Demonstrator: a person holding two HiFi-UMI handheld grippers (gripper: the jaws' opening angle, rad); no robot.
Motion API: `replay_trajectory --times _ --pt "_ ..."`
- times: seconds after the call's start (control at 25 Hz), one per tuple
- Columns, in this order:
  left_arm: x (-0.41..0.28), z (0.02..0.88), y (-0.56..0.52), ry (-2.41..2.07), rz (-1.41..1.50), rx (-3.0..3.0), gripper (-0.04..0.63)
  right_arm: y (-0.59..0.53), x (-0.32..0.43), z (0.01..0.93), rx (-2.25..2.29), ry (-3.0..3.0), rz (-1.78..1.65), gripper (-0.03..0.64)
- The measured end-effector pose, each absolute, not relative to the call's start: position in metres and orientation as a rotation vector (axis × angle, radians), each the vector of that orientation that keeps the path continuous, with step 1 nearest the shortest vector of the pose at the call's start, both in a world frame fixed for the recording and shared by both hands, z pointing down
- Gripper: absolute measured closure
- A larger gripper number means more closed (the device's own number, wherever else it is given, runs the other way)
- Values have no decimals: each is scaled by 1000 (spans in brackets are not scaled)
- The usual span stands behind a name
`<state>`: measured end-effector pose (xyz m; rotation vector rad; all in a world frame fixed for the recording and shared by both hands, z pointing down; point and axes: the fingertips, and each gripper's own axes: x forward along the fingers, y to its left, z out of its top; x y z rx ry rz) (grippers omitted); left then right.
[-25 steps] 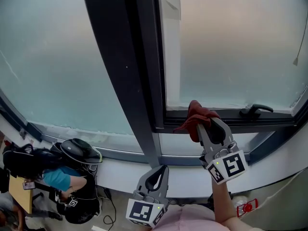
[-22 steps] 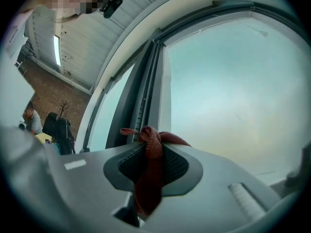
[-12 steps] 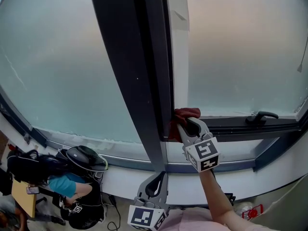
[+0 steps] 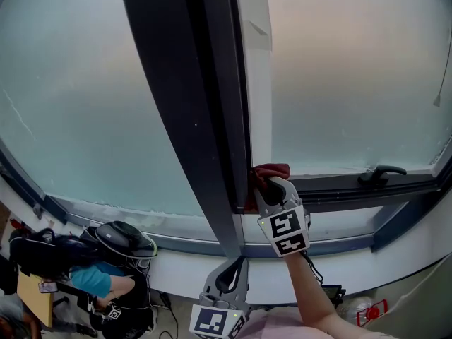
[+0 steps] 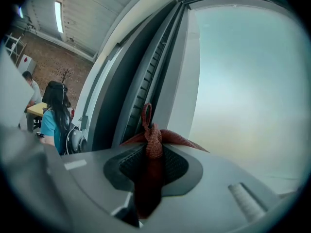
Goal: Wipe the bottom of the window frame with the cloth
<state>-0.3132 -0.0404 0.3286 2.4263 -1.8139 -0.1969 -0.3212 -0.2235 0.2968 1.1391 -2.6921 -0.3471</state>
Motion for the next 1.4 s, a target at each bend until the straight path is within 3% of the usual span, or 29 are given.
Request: replay_trajectory --times 1.4 --pt "-321 331 -42 -1849 -199 2378 601 -232 -303 310 1146 -2508 -376 540"
